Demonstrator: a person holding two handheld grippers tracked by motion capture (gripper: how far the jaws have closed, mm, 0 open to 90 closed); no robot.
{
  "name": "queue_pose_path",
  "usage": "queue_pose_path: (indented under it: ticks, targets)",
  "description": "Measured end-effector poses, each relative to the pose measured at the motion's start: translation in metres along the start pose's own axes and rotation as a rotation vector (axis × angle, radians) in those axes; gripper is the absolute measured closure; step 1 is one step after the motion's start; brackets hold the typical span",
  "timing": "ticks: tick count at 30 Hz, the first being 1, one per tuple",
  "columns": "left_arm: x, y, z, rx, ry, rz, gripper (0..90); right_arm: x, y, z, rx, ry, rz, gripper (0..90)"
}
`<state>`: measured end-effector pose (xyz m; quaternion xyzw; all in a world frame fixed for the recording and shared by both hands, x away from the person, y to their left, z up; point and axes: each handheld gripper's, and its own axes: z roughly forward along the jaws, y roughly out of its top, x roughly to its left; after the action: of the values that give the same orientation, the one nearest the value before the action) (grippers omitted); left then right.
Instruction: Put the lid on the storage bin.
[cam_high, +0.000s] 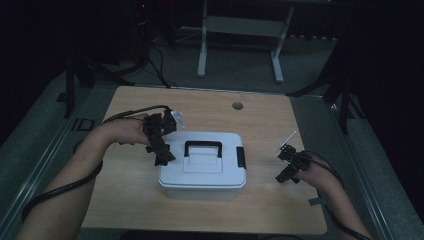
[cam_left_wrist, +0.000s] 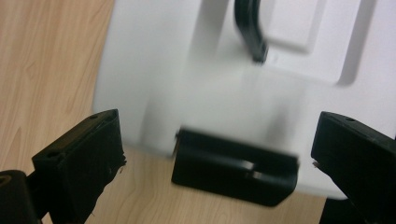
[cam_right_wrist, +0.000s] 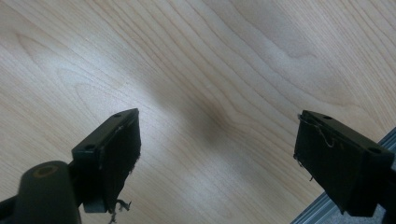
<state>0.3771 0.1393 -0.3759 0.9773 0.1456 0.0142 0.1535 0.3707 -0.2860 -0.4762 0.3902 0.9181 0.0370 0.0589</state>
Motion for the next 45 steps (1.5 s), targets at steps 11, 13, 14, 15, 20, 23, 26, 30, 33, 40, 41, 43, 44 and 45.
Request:
queue_pose_path:
  ticks: [11,13,14,15,20,23,26,30,33,40,41,43,44,45]
  targets:
    - [-0.004,-0.049,-0.005,-0.003,0.024,-0.057,1.2,-0.002,-0.003,-0.001,0.001,-0.001,0.006,14.2]
    - [-0.006,-0.056,-0.005,-0.012,0.037,-0.051,1.2,-0.002,-0.003,-0.001,0.001,-0.001,0.012,14.2]
    - [-0.008,-0.06,-0.006,-0.019,0.042,-0.055,1.2,-0.002,-0.003,-0.001,-0.001,0.0,0.013,14.1]
    - [-0.008,-0.064,-0.007,-0.03,0.037,-0.063,1.2,-0.002,-0.003,-0.001,-0.003,-0.001,0.008,14.2]
    - [-0.012,-0.084,-0.008,-0.056,0.044,-0.085,1.2,-0.001,-0.002,-0.002,-0.004,-0.003,0.011,14.2]
    - [-0.012,-0.095,-0.004,-0.044,0.038,-0.105,1.2,-0.001,-0.001,-0.002,-0.003,-0.006,0.007,14.2]
    - [-0.013,-0.105,-0.002,-0.039,0.04,-0.115,1.2,-0.001,0.0,-0.003,-0.007,-0.007,0.005,14.2]
    - [-0.015,-0.116,0.002,-0.058,0.022,-0.13,1.2,-0.001,0.0,-0.002,-0.007,-0.005,0.005,14.2]
    - [-0.015,-0.123,0.006,-0.055,0.025,-0.138,1.2,-0.001,0.0,-0.001,-0.003,-0.006,0.006,14.2]
    - [-0.018,-0.135,0.016,-0.05,0.042,-0.13,1.2,-0.001,-0.001,-0.002,-0.003,-0.005,0.008,14.2]
    - [-0.019,-0.14,0.02,-0.059,0.037,-0.138,1.2,-0.001,-0.001,-0.002,-0.003,-0.005,0.008,14.2]
    - [-0.02,-0.145,0.024,-0.067,0.035,-0.136,1.2,-0.001,-0.002,-0.002,-0.006,-0.005,0.008,14.2]
    - [-0.02,-0.147,0.027,-0.073,0.034,-0.14,1.3,-0.001,-0.002,-0.001,-0.005,-0.002,0.009,14.2]
    - [-0.021,-0.15,0.029,-0.08,0.035,-0.14,1.2,-0.001,-0.002,-0.001,-0.003,-0.004,0.008,14.2]
